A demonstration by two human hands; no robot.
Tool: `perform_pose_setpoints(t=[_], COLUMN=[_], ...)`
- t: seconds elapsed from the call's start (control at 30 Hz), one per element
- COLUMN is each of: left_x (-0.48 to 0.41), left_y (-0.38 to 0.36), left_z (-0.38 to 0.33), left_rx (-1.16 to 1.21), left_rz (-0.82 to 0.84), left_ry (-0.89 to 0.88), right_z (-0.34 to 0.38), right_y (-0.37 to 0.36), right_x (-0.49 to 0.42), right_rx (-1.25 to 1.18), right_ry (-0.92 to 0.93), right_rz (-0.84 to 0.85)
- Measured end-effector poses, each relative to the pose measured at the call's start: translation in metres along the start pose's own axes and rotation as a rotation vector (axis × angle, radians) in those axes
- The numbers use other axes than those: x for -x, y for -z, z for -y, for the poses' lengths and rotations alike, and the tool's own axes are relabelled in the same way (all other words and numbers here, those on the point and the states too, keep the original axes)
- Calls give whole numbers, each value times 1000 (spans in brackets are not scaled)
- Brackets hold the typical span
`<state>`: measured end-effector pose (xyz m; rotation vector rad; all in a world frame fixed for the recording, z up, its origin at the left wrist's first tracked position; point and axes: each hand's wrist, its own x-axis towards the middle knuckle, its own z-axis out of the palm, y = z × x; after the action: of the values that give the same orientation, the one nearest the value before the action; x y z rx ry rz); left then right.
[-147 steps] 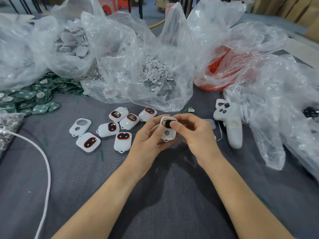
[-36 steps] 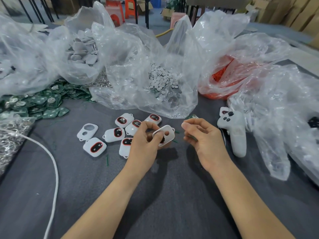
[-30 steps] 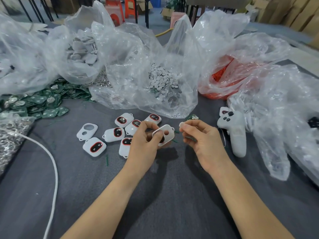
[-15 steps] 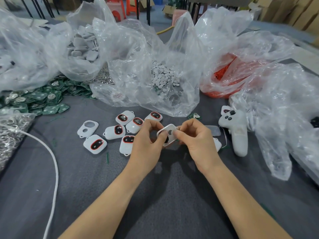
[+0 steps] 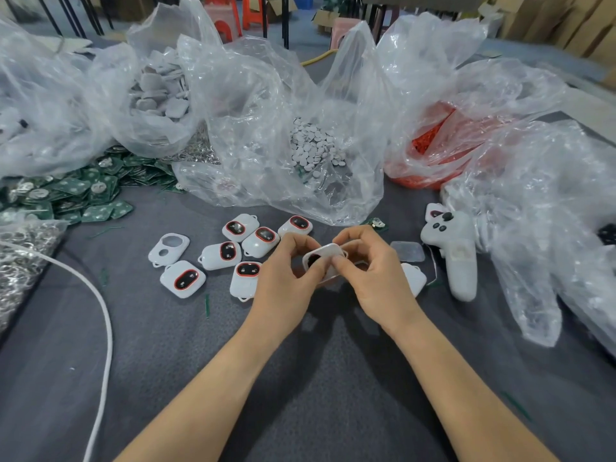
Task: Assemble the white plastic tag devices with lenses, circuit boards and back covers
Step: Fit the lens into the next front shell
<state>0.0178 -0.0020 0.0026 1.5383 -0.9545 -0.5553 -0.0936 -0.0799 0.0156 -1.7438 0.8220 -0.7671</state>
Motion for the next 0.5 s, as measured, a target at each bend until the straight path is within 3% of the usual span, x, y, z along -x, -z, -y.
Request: perform_pose_setpoints(t=[0.23, 0.5], left_x=[1, 3], left_y=[3, 2], left_z=[-1, -2], left_rx=[-107, -95], left_rz=[43, 16], left_ry=[-35, -29], right_z=[-4, -6], right_y=[4, 3], right_x=[-1, 0], right_rx=[114, 58], right_ry=[-22, -74], right_rz=[55, 41])
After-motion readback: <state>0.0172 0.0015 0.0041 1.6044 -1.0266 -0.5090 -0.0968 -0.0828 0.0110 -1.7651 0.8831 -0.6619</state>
